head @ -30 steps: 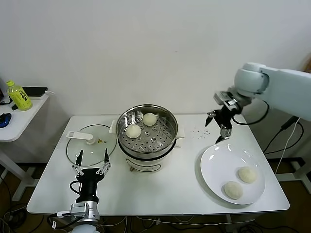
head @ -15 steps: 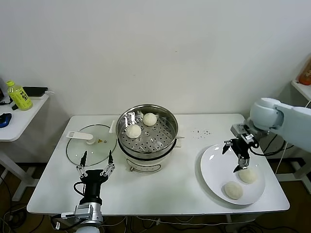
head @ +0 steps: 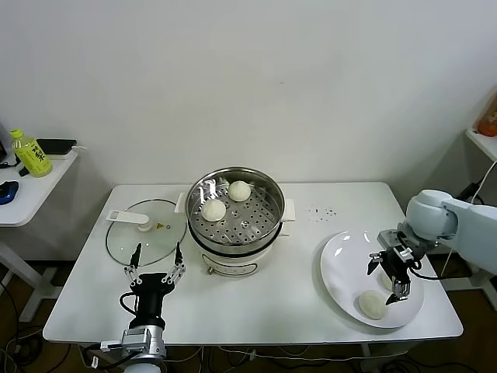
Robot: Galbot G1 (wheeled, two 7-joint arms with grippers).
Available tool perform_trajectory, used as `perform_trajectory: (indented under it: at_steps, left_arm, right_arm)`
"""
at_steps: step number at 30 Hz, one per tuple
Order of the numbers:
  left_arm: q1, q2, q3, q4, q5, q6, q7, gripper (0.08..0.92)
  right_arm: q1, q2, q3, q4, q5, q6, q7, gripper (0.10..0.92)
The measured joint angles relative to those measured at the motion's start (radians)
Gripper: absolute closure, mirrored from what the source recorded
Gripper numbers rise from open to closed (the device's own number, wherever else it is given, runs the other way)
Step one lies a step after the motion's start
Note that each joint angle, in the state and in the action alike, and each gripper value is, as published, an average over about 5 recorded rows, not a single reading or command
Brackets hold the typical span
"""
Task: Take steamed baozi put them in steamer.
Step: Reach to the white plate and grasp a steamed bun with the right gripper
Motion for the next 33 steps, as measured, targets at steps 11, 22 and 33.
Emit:
perform_trajectory:
  at_steps: [11,22,33]
  left_arm:
    - [0.002,0.0,-0.004,0.011,0.001,-0.004,-0.001,0.177]
    - [0.003,0.001,-0.009,0.019,-0.002,-0.008,-0.001,0.177]
    - [-0.004,0.001,-0.01,0.024,-0.006,-0.005,-0.001,0.177]
  right_arm:
    - [-0.103,0.003,0.06,-0.021,-0.033,0.003,0.006,0.203]
    - [-0.155,0.025,0.088,-0.05,-0.044,0.003,0.015,0.203]
    - [-0.183,0.045,0.099,-0.072,-0.05,0.004,0.019,0.203]
